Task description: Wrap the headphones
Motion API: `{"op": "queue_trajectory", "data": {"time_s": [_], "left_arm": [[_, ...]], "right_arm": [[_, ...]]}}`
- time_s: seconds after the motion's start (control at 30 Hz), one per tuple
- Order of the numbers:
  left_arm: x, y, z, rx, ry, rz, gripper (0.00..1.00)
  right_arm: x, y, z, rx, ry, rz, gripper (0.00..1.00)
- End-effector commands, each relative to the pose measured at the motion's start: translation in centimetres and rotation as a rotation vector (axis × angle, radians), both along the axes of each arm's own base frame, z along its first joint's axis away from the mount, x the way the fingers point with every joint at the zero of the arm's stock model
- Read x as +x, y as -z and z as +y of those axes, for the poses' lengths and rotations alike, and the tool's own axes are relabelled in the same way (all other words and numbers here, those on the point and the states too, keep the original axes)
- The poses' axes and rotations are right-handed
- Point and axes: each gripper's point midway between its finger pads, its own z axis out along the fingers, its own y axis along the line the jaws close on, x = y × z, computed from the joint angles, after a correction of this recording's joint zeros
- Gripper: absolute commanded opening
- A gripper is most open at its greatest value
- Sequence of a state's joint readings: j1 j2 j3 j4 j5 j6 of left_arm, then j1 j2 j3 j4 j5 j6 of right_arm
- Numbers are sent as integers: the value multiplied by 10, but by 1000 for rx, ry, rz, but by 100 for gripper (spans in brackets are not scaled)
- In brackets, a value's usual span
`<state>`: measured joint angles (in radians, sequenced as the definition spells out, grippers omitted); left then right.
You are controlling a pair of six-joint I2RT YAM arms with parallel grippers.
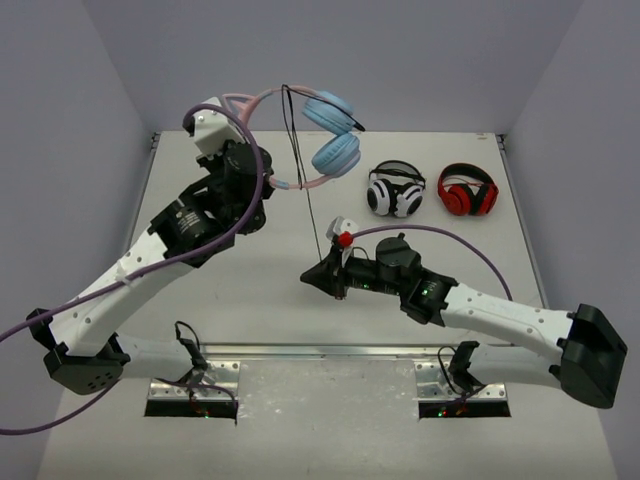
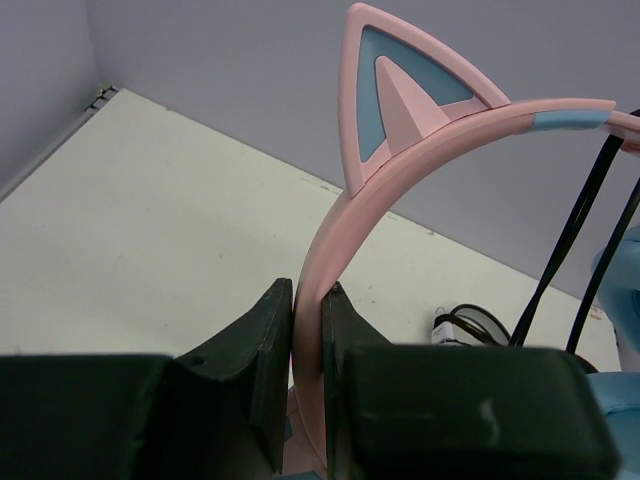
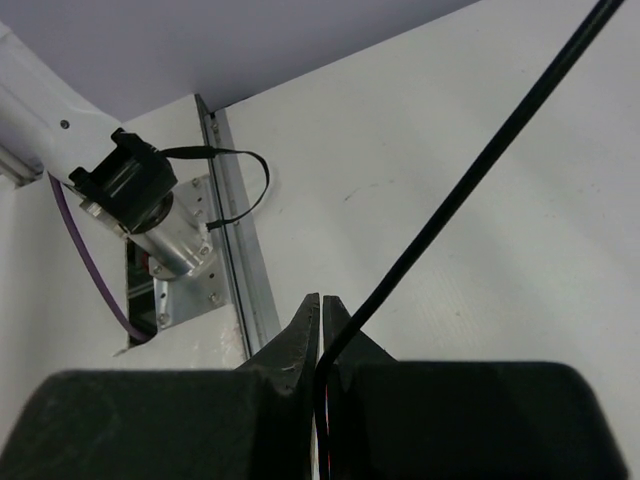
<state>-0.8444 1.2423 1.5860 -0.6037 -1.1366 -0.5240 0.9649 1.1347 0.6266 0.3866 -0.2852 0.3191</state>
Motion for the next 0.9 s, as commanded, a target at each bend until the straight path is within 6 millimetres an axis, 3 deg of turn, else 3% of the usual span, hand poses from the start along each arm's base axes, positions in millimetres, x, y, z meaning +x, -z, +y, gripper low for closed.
{"op": "queue_trajectory", "data": {"time_s": [0.0,0.17,0.2,0.27,0.57,0.67,0.7,0.73,0.77,0.8,0.83,0.87], "left_arm": [[3,-45,13,-199,-73,-167,0],[15,-18,1,-228,-35,-130,1],[18,-16,2,-232,-37,-127,0],[20,-10,0,-233,-37,-117,0],[36,25,7,-163,-57,-46,0],[42,49,3,-59,-37,-4,0],[43,73,0,1,-16,37,0],[45,77,-10,-1,44,33,0],[43,87,-15,19,82,53,0],[41,90,-25,7,153,47,1],[36,118,-27,46,177,92,0],[31,129,-33,61,216,101,0]], "right_arm": [[-7,-5,1,-19,1,-32,1],[-9,-5,9,-89,7,-30,1],[-5,-13,12,-87,17,-39,1],[1,-7,9,-144,49,-31,1],[3,-27,-3,-211,53,-101,1],[-2,-42,-8,-234,15,-147,1],[1,-56,-6,-235,17,-171,1],[0,-45,-13,-319,-7,-186,1],[2,-62,-12,-322,-10,-205,1],[5,-56,-13,-379,-25,-222,1],[2,-45,-23,-465,-54,-232,1],[4,-53,-24,-477,-57,-248,1]]}}
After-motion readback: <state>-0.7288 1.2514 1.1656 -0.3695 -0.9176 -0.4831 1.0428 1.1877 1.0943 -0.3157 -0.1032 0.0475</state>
